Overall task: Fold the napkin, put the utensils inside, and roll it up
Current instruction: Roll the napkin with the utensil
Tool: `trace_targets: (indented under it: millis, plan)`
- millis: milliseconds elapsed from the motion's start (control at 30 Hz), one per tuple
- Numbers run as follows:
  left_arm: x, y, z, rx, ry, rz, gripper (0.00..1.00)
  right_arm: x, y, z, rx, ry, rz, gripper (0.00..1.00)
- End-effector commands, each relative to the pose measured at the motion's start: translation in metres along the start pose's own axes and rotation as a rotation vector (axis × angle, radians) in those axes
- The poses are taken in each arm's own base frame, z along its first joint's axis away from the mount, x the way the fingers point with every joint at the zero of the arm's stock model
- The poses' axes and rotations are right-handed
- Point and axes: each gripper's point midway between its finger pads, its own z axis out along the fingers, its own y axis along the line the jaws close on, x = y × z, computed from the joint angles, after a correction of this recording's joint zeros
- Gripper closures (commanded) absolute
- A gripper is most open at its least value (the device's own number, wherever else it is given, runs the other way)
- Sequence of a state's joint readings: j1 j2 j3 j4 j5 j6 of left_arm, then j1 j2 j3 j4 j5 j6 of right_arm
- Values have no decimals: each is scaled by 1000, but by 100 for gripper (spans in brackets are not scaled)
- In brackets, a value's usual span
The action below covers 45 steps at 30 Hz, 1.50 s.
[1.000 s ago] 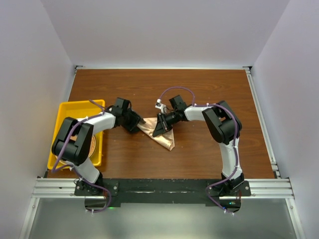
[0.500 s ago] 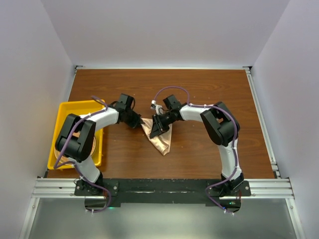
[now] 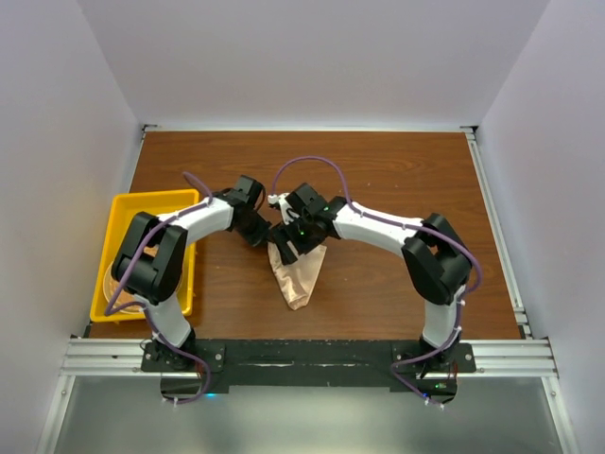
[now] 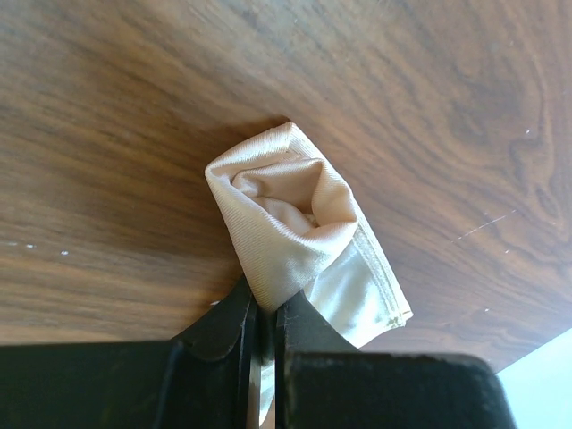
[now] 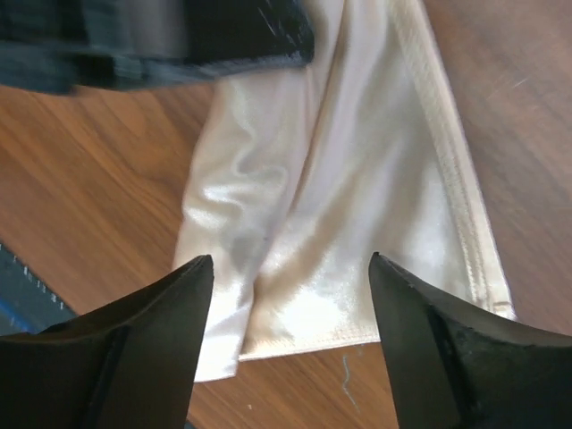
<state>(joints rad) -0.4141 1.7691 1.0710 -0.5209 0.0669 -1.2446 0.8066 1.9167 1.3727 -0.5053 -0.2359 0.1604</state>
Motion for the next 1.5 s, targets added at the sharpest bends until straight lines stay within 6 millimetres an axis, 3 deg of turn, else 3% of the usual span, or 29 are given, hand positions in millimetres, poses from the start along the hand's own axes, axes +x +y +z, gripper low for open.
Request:
trace_targets:
  millis: [0,100,167,200,300,633,767,800,833,1000,1033,1100,1133,1200,1233,1300,1333,1433,1467]
  plan:
    - [9,43,7,-175,7,37,100,-16,13,-17,139,-145,-47,24]
    - [10,44,5,-178,6,16,100,-20,38,-12,135,-245,-52,22]
    - [11,44,4,-172,8,3,100,-21,41,-6,168,-285,-56,18]
    - [13,45,4,-174,15,-10,100,-19,48,-2,175,-292,-57,2]
    - [16,45,2,-169,24,-32,100,-17,55,9,223,-313,-82,2]
    - [20,48,0,-185,40,-71,100,-4,28,39,453,-282,-79,2]
    - [23,53,-2,-197,42,-101,100,-1,21,42,487,-289,-74,21]
    - [21,54,-3,-204,35,-103,100,1,20,43,489,-287,-69,37]
    - [21,55,-3,-209,34,-106,100,3,19,43,492,-281,-69,42]
    - [24,60,-4,-214,39,-124,100,16,12,45,511,-254,-60,58]
    - [24,60,-5,-210,38,-122,100,18,11,46,512,-248,-60,71]
    - [25,62,-5,-204,34,-119,100,23,13,47,487,-236,-68,82]
    - [24,62,-7,-198,29,-115,100,24,15,48,468,-228,-69,94]
    - [20,60,-9,-176,10,-84,91,27,22,49,413,-213,-95,100]
    - [15,56,-12,-153,-4,-67,78,26,25,49,388,-212,-99,100]
    - [7,48,-18,-120,-28,5,62,29,36,50,305,-188,-101,100]
    - [-2,45,-22,-107,-61,28,48,28,41,51,247,-190,-98,100]
    - [-19,36,-38,-51,-127,105,32,32,53,52,72,-171,-55,100]
    - [-22,34,-41,-29,-142,134,30,28,43,51,46,-173,-17,100]
